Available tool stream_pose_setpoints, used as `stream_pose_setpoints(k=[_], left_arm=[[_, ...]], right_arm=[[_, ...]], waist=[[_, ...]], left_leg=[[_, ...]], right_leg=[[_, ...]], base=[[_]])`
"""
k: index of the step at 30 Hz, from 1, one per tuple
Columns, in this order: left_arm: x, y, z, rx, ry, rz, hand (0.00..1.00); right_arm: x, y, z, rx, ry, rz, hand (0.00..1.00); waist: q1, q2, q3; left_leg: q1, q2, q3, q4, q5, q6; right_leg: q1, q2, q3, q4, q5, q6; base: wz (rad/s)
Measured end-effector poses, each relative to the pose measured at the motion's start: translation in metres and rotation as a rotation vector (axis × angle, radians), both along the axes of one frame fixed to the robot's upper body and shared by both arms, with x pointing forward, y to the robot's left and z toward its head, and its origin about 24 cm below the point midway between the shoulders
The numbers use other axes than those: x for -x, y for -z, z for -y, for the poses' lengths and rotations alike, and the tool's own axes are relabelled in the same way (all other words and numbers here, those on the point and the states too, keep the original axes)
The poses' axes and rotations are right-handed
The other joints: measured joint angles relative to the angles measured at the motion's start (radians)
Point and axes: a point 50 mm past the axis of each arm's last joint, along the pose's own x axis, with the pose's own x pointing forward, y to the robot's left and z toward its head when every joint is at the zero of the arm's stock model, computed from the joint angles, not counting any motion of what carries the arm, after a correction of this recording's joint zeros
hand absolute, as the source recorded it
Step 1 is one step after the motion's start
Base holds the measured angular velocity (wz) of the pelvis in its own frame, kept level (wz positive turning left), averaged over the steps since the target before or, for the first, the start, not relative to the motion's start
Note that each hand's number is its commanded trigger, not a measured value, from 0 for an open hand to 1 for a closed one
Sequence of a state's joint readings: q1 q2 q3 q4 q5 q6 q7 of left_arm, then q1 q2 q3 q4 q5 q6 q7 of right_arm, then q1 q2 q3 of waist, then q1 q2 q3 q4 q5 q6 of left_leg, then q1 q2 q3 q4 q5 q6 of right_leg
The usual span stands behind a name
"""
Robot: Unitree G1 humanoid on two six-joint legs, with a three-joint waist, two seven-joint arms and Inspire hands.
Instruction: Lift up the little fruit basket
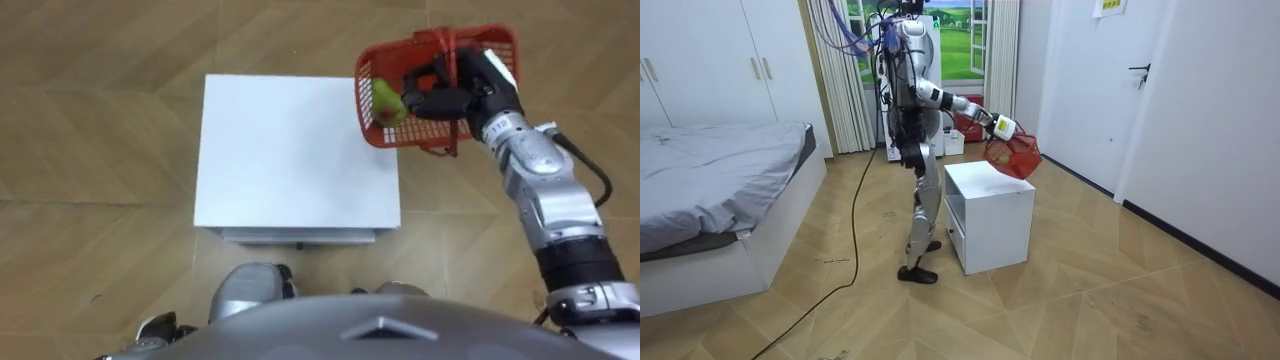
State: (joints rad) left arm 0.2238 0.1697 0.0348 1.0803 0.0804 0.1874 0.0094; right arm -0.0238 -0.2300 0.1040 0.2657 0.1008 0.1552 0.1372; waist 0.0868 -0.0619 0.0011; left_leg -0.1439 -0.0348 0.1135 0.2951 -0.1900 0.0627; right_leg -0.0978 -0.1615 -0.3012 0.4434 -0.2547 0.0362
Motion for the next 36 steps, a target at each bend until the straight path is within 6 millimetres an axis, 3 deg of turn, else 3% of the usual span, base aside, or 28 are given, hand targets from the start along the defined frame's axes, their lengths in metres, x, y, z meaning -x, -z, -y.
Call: stream_pose_setpoints(k=[2, 4, 6, 7, 9, 12, 13, 14, 15, 16, 17, 19, 24, 25, 26, 27, 29, 36], left_arm=[[-0.007, 0.000, -0.001, 0.000, 0.006, 0.025, 0.00], [-0.011, -0.001, -0.002, -0.006, 0.008, 0.041, 0.00], [-0.011, -0.002, -0.004, -0.012, 0.009, 0.047, 0.00], [-0.014, -0.002, -0.006, -0.019, 0.012, 0.051, 0.00], [-0.020, -0.003, -0.009, -0.027, 0.047, 0.058, 0.00], [-0.018, -0.004, -0.012, -0.038, 0.065, 0.054, 0.00], [-0.018, -0.004, -0.012, -0.041, 0.072, 0.051, 0.00], [-0.016, -0.003, -0.011, -0.044, 0.079, 0.045, 0.00], [-0.015, -0.003, -0.011, -0.045, 0.084, 0.039, 0.00], [-0.014, -0.002, -0.008, -0.040, 0.095, 0.029, 0.00], [-0.014, -0.002, -0.006, -0.036, 0.104, 0.025, 0.00], [-0.014, -0.002, -0.005, -0.033, 0.106, 0.024, 0.00], [-0.010, -0.001, -0.004, -0.025, 0.113, 0.007, 0.00], [-0.010, -0.001, -0.003, -0.015, 0.120, 0.001, 0.00], [-0.009, -0.001, -0.002, -0.009, 0.121, -0.002, 0.00], [-0.009, -0.001, -0.002, -0.009, 0.121, -0.004, 0.00], [-0.009, 0.000, -0.002, -0.007, 0.127, -0.005, 0.00], [-0.009, 0.000, -0.001, 0.012, 0.124, -0.019, 0.00]], right_arm=[[0.006, 0.007, -0.007, 0.008, -0.041, -0.033, 1.00], [0.011, 0.012, -0.011, -0.005, -0.065, -0.054, 1.00], [0.013, 0.014, -0.018, -0.019, -0.095, -0.075, 1.00], [0.013, 0.015, -0.020, -0.028, -0.110, -0.080, 1.00], [0.013, 0.017, -0.022, -0.036, -0.122, -0.090, 1.00], [0.014, 0.025, -0.028, -0.062, -0.151, -0.136, 1.00], [0.016, 0.028, -0.030, -0.065, -0.159, -0.152, 1.00], [0.018, 0.031, -0.032, -0.067, -0.172, -0.168, 1.00], [0.019, 0.033, -0.033, -0.068, -0.180, -0.175, 1.00], [0.020, 0.034, -0.033, -0.070, -0.191, -0.190, 1.00], [0.019, 0.034, -0.036, -0.074, -0.203, -0.189, 1.00], [0.019, 0.034, -0.038, -0.085, -0.207, -0.189, 1.00], [0.022, 0.038, -0.041, -0.127, -0.205, -0.210, 1.00], [0.022, 0.038, -0.043, -0.136, -0.210, -0.214, 0.85], [0.023, 0.039, -0.044, -0.142, -0.214, -0.221, 0.15], [0.024, 0.040, -0.045, -0.142, -0.217, -0.225, 0.00], [0.025, 0.046, -0.043, -0.142, -0.218, -0.254, 0.00], [0.039, 0.067, -0.037, -0.139, -0.207, -0.367, 0.00]], waist=[[-0.005, -0.003, 0.0020], [0.002, -0.008, 0.0061], [0.004, -0.001, 0.0093], [-0.002, -0.001, 0.0091], [0.003, -0.002, 0.0086], [0.010, 0.003, 0.0108], [0.014, 0.004, 0.0114], [0.021, 0.003, 0.0111], [0.022, 0.001, 0.0099], [0.031, 0.004, 0.0088], [0.036, 0.013, 0.0150], [0.040, 0.023, 0.0200], [0.056, 0.024, 0.0164], [0.056, 0.022, 0.0157], [0.058, 0.019, 0.0138], [0.057, 0.017, 0.0126], [0.058, 0.007, 0.0068], [0.057, 0.013, 0.0115]], left_leg=[[0.009, -0.024, -0.002, 0.015, -0.013, 0.025], [0.024, -0.035, -0.008, 0.016, -0.020, 0.042], [0.029, -0.036, -0.014, 0.027, -0.028, 0.056], [0.024, -0.037, -0.028, 0.040, -0.036, 0.065], [0.016, -0.036, -0.042, 0.047, -0.039, 0.071], [0.016, -0.030, -0.063, 0.043, -0.039, 0.074], [0.014, -0.033, -0.070, 0.041, -0.039, 0.074], [0.015, -0.038, -0.076, 0.036, -0.040, 0.076], [0.016, -0.045, -0.082, 0.030, -0.040, 0.076], [0.018, -0.050, -0.088, 0.022, -0.042, 0.077], [0.018, -0.048, -0.096, 0.013, -0.044, 0.077], [0.017, -0.046, -0.109, 0.007, -0.044, 0.076], [0.016, -0.044, -0.120, -0.004, -0.043, 0.073], [0.015, -0.044, -0.120, -0.004, -0.043, 0.073], [0.015, -0.044, -0.118, -0.004, -0.043, 0.073], [0.015, -0.044, -0.116, -0.004, -0.043, 0.073], [0.016, -0.044, -0.111, -0.003, -0.043, 0.073], [0.018, -0.044, -0.113, -0.006, -0.043, 0.073]], right_leg=[[-0.054, -0.048, 0.007, 0.152, 0.004, 0.004], [-0.085, -0.064, 0.043, 0.227, 0.029, 0.015], [-0.116, -0.064, 0.070, 0.286, 0.068, 0.013], [-0.134, -0.060, 0.083, 0.300, 0.083, 0.014], [-0.148, -0.034, 0.107, 0.270, 0.068, 0.023], [-0.143, 0.030, 0.123, 0.096, 0.055, 0.026], [-0.130, 0.058, 0.141, 0.012, 0.062, 0.020], [-0.122, 0.076, 0.157, -0.051, 0.098, 0.006], [-0.117, 0.080, 0.161, -0.070, 0.125, 0.004], [-0.097, 0.084, 0.152, -0.100, 0.117, -0.001], [-0.084, 0.090, 0.155, -0.125, 0.118, -0.001], [-0.077, 0.093, 0.141, -0.140, 0.120, -0.001], [-0.068, 0.096, 0.118, -0.172, 0.120, -0.001], [-0.067, 0.096, 0.115, -0.173, 0.120, -0.001], [-0.067, 0.094, 0.106, -0.174, 0.120, -0.001], [-0.066, 0.094, 0.103, -0.176, 0.120, -0.001], [-0.058, 0.093, 0.097, -0.191, 0.121, 0.000], [-0.035, 0.092, 0.077, -0.222, 0.130, 0.006]], base=[[0.14], [0.04], [0.06], [0.23], [0.20], [0.19], [0.26], [0.26], [0.23], [0.20], [0.19], [0.17], [0.07], [0.00], [0.00], [0.03], [0.00], [0.06]])
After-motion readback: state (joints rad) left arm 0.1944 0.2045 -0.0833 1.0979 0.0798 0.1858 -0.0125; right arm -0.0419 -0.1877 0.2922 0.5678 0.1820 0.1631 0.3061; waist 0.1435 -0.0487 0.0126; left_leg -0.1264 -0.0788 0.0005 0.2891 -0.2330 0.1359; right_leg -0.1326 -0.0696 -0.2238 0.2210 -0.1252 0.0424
